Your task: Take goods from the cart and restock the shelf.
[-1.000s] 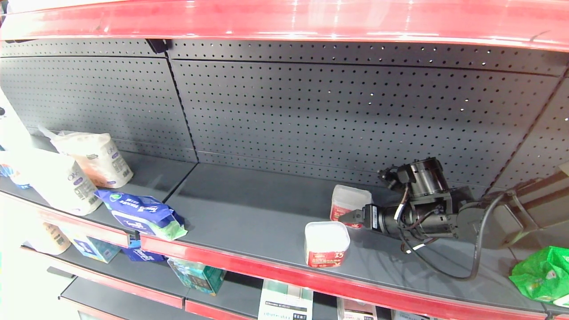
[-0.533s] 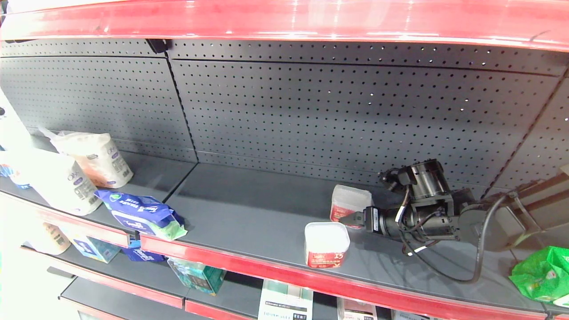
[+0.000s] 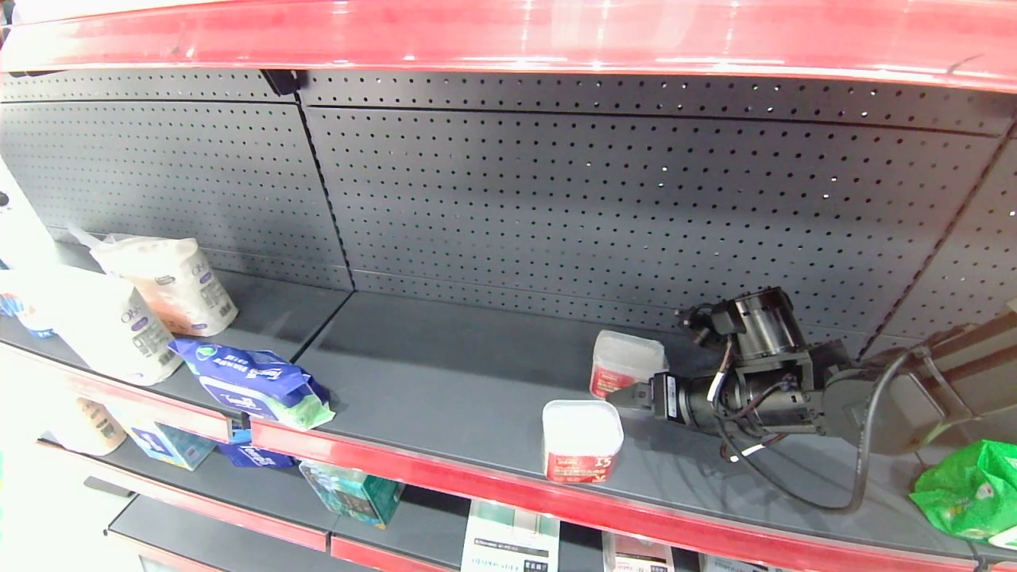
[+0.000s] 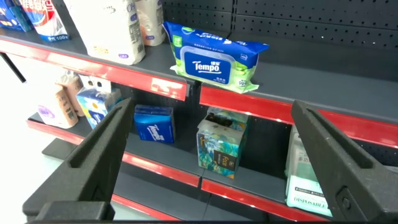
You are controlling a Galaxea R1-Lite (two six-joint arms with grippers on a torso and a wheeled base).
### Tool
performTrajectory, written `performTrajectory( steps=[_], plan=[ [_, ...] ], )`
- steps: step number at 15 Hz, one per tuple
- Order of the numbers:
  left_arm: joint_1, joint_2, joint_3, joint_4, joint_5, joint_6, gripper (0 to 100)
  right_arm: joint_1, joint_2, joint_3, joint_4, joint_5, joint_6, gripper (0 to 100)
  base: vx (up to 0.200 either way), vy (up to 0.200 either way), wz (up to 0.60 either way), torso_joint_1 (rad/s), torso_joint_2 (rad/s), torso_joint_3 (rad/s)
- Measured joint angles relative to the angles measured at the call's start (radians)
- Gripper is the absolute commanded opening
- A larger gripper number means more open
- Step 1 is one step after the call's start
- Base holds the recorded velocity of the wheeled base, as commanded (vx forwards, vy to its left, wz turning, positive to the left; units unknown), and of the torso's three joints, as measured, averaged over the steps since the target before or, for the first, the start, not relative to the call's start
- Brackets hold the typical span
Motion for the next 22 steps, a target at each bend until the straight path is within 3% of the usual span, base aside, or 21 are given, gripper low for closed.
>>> performTrajectory(
  steps=[22],
  plan=[
    [0.000,0.000,0.000,0.000,0.000,0.000,100,-0.003,-0.028,0.029,0.073,-0.023,0.000,100,0.000,0.000,0.00,0.000,0.00,0.000]
  ],
)
